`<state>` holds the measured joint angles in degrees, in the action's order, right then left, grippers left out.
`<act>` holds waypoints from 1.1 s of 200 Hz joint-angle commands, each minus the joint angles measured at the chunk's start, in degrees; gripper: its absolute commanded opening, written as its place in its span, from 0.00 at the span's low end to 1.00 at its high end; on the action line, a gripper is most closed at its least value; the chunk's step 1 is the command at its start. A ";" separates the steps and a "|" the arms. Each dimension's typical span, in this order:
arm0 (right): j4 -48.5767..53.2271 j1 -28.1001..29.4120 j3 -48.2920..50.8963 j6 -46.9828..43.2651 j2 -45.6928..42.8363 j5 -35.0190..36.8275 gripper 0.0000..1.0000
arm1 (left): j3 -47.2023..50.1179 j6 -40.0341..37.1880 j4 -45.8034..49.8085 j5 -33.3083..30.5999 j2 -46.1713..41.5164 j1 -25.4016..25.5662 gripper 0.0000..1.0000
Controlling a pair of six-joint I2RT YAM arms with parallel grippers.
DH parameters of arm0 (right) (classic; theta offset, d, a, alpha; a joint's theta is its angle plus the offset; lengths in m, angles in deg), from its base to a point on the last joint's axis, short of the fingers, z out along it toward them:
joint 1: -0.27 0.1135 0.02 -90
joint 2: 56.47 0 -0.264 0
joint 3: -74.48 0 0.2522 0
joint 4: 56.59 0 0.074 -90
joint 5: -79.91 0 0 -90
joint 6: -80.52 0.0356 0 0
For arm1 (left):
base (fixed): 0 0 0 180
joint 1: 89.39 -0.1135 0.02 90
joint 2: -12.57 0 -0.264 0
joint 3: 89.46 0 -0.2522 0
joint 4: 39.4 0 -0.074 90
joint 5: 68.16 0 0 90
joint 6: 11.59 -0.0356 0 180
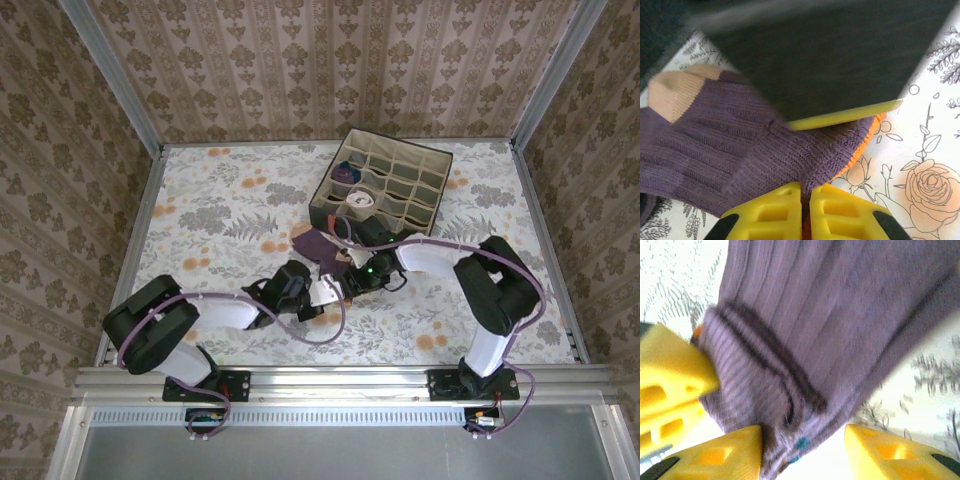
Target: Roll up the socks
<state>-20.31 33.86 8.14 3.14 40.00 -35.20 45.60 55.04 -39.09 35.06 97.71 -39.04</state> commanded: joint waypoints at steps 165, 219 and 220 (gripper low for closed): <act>-24.74 -1.72 10.14 4.90 -5.58 -17.72 0.46 | -12.13 17.10 22.50 37.58 11.71 -12.73 0.00; -22.49 -1.46 8.11 1.04 -6.45 -18.41 0.47 | -12.33 16.75 22.58 39.28 12.57 -13.57 0.00; -22.38 -1.44 8.02 0.93 -6.42 -18.45 0.47 | -12.33 16.72 22.59 39.31 12.58 -13.63 0.00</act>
<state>-44.17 32.15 19.22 7.36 33.88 -51.04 34.19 71.23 -18.19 71.23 109.38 -52.00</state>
